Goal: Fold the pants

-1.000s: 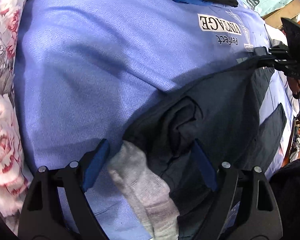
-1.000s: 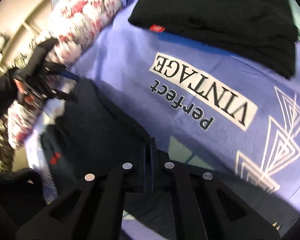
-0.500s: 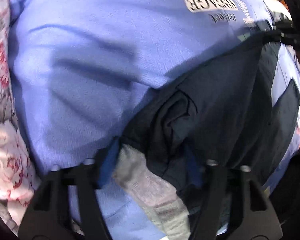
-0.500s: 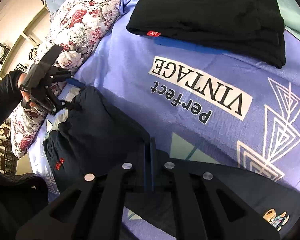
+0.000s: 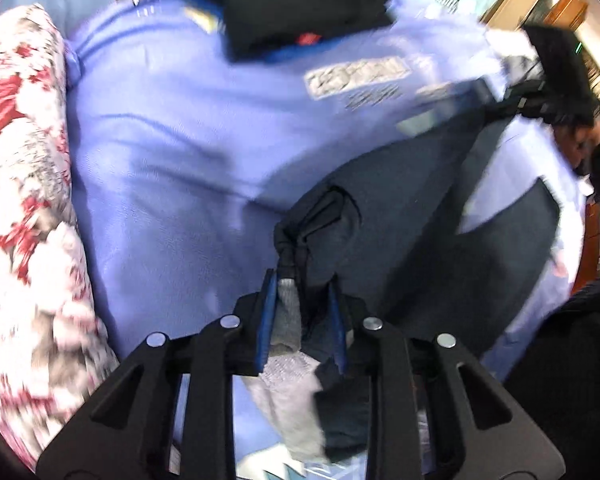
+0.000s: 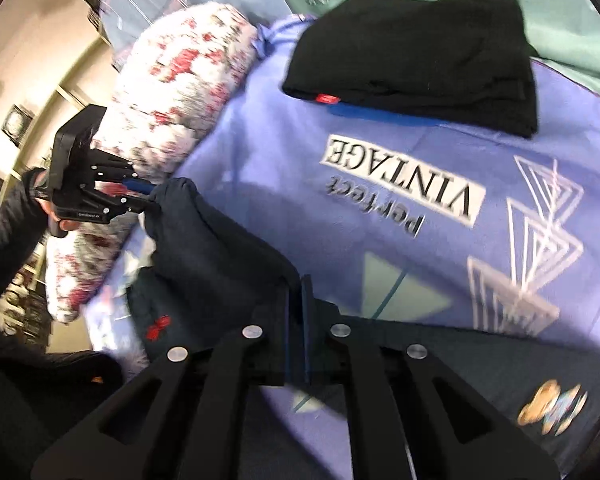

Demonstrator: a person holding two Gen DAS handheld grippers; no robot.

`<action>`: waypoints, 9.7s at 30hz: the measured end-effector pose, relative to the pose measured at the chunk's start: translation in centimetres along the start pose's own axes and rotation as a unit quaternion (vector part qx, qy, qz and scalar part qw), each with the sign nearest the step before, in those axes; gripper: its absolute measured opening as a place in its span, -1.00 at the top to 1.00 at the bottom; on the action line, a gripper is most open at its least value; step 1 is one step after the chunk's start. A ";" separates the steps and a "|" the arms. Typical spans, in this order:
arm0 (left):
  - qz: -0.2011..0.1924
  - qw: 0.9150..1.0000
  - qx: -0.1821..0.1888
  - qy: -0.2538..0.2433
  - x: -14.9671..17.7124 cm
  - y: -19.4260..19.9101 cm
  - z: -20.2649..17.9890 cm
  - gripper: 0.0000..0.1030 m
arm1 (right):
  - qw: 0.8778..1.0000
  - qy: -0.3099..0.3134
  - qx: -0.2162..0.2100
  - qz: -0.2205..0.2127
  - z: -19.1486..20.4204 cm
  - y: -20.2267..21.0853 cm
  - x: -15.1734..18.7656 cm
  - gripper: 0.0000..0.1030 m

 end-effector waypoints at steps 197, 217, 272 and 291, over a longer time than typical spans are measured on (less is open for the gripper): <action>0.111 0.921 -0.013 0.373 18.1 -2.5 2.6 -0.75 | 0.857 -0.438 0.251 -0.101 -5.9 11.5 32.5 0.33; 0.054 0.915 0.042 0.398 14.9 -1.3 0.0 0.88 | 0.884 -0.398 0.241 -0.048 -3.7 7.6 31.4 0.30; 0.066 0.910 -0.114 0.393 13.2 -3.4 5.5 -0.63 | 0.977 -0.160 0.139 -0.038 2.8 -7.1 8.3 0.34; 0.070 0.932 -0.156 0.321 9.1 -4.9 5.0 -0.84 | 0.783 -0.547 0.220 -0.197 -5.8 19.7 40.5 -0.06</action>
Point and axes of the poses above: each gripper's, at about its wrist camera, not at the fingertips, and y roughly against the way its jaws point, z to its left, x to its underside, the point moved 7 cm from there along -y, roughly the way its jaws point, and after that the axes turned 2 degrees about -y, right-handed, at the moved point
